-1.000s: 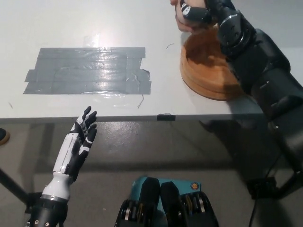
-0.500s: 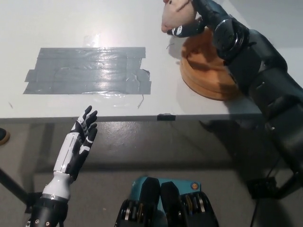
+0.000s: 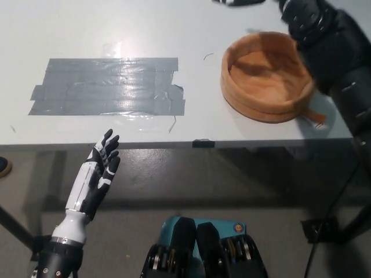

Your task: An emotional support dumpling is kept in a soft plate infront in the middle of the desk infront of the robot. The robot extends its right arm to pick up the dumpling and hands it to a person

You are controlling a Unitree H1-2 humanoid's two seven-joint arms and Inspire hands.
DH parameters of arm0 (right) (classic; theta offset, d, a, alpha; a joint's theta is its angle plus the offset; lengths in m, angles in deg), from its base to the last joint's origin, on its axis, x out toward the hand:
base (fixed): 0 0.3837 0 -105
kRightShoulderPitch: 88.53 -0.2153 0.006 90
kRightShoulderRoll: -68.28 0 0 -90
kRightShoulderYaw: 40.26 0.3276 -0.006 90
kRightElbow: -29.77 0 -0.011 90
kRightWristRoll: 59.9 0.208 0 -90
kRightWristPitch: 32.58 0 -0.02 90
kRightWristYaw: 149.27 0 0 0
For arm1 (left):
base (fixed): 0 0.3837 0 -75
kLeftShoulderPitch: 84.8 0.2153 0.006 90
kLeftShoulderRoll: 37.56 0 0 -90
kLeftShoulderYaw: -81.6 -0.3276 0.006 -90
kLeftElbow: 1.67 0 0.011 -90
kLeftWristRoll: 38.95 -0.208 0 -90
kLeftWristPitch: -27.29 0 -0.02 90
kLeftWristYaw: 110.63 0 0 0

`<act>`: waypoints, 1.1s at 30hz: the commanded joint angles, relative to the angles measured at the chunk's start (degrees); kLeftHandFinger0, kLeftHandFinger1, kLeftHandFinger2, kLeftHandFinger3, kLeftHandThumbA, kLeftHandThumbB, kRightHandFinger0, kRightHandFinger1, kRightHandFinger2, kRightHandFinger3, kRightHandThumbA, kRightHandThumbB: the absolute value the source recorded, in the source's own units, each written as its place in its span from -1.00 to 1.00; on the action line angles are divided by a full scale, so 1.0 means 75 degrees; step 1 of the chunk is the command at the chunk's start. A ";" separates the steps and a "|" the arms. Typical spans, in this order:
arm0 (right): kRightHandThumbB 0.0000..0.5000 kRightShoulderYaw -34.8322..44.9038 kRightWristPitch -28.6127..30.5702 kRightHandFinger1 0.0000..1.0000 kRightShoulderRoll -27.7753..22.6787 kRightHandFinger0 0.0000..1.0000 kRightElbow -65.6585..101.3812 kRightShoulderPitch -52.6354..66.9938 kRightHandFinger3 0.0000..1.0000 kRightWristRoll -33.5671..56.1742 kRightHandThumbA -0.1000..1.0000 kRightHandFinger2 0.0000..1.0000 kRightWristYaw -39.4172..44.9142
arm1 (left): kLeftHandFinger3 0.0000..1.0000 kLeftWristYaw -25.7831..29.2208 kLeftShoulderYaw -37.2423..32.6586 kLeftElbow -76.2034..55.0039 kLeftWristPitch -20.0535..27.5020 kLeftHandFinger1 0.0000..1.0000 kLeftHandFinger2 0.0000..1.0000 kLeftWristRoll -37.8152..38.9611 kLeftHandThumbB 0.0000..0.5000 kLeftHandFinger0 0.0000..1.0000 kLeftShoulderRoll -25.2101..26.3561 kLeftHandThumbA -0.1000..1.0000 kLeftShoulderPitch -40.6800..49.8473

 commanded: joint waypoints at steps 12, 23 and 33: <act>0.86 0.1744 -0.1314 1.00 -0.1308 1.00 0.9974 0.4172 1.00 0.1351 0.99 1.00 0.0839 | 1.00 -0.0106 0.0007 -0.0042 0.0144 1.00 1.00 0.0028 0.32 1.00 0.0135 0.73 -0.0476; 0.62 0.1532 -0.0851 1.00 -0.0556 1.00 1.3243 0.7881 1.00 0.2197 0.98 1.00 0.0350 | 1.00 -0.0111 0.0022 0.0154 0.0145 1.00 1.00 0.0095 0.32 1.00 0.0097 0.72 -0.0647; 0.39 0.1297 0.0821 1.00 0.0187 1.00 1.1564 0.9831 1.00 0.2055 1.00 1.00 -0.0128 | 1.00 -0.0151 -0.0071 0.0074 0.0168 1.00 1.00 0.0043 0.33 1.00 0.0048 0.70 -0.0245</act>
